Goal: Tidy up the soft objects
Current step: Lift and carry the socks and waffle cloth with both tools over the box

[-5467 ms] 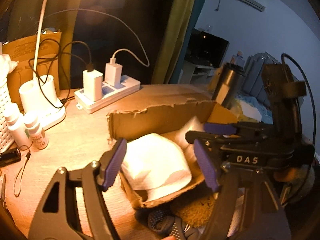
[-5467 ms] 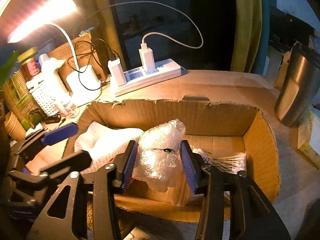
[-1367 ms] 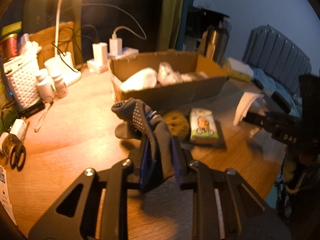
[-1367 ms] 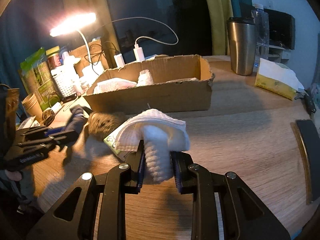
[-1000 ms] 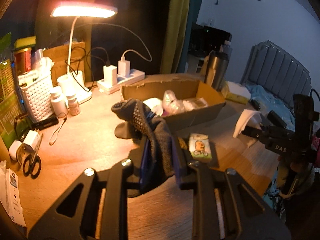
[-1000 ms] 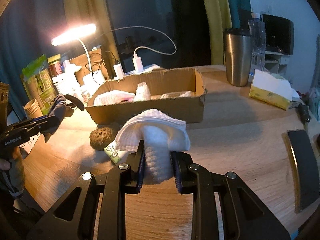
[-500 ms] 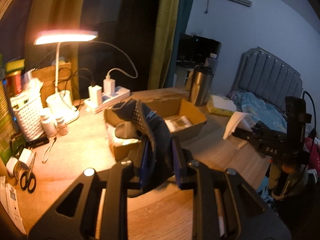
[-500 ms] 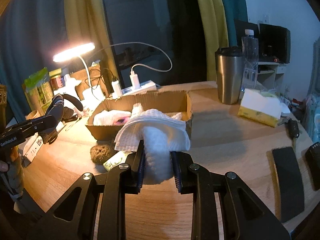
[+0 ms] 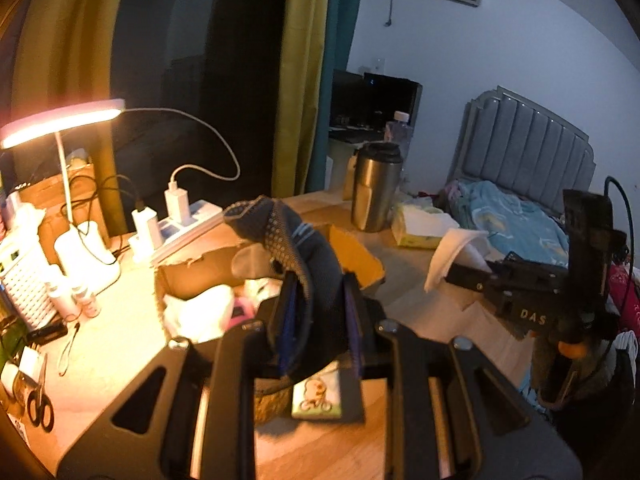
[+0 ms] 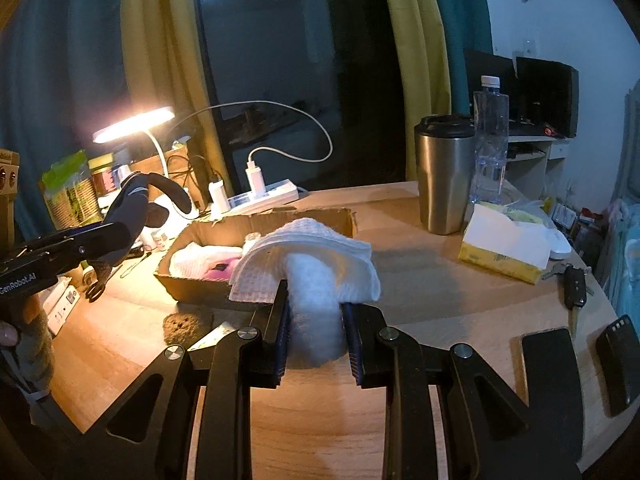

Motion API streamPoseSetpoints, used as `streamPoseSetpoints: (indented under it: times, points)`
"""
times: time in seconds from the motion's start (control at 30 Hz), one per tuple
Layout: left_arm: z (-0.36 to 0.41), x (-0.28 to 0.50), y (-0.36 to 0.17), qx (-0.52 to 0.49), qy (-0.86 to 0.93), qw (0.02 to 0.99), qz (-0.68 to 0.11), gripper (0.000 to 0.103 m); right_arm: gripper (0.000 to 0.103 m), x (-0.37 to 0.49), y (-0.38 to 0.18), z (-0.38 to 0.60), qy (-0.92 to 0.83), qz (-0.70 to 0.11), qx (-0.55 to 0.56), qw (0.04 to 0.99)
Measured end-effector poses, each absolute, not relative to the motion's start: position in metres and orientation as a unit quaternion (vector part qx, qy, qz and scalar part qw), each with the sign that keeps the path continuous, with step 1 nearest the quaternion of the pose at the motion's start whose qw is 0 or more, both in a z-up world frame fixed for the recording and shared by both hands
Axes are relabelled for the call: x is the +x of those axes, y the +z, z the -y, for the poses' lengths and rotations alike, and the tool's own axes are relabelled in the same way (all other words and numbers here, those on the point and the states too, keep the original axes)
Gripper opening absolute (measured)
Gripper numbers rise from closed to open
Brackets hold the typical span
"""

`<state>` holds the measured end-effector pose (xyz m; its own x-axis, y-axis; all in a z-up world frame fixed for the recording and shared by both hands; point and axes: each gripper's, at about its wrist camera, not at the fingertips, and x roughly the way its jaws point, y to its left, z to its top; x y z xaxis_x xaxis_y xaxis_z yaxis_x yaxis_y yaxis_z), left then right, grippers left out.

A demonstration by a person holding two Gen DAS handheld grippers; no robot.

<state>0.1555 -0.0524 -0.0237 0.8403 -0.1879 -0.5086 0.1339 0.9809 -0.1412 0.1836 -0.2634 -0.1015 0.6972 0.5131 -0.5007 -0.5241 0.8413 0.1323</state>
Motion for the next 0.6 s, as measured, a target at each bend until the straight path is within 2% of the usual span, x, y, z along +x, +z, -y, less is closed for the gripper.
streamPoseSetpoints:
  times: [0.6]
  points:
    - [0.083,0.24,-0.05,-0.051,-0.079,0.948,-0.303,0.023,0.026,0.24,-0.101,0.278,0.282,-0.266,0.007,0.922]
